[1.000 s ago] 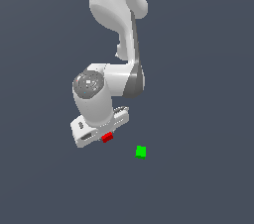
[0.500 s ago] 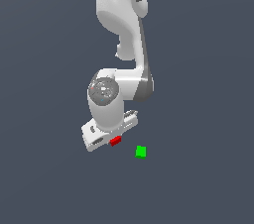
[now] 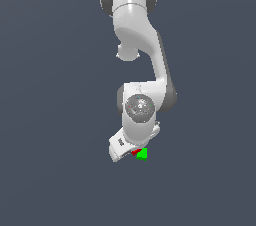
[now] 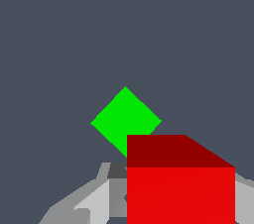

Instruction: Stack the red cube on top of the green cube.

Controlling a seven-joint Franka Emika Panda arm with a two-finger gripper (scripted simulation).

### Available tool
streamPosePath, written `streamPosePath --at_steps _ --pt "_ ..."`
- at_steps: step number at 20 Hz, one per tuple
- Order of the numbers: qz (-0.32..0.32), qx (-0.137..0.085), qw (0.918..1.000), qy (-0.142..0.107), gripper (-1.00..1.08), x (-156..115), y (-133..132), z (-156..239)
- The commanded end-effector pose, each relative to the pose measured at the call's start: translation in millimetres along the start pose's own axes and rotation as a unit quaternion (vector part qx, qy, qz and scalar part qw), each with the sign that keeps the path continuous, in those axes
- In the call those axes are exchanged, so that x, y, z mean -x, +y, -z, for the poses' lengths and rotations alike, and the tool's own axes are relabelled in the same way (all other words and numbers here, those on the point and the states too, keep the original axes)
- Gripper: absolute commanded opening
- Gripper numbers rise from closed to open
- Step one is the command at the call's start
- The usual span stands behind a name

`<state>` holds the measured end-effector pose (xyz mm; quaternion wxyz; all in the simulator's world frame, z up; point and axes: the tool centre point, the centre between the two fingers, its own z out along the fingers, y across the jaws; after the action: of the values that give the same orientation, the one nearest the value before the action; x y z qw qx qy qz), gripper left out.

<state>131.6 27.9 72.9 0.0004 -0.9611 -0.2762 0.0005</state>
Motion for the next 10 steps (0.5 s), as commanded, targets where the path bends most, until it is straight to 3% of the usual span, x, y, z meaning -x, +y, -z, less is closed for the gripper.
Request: streamPosePath --at_steps 1,10 --pt "-0.001 0.001 1.0000 0.001 -1.00 -11.3 -9.0 -5.2" --pt "-0.001 0.001 1.0000 0.000 -1.00 -26.1 -20.4 -12.8"
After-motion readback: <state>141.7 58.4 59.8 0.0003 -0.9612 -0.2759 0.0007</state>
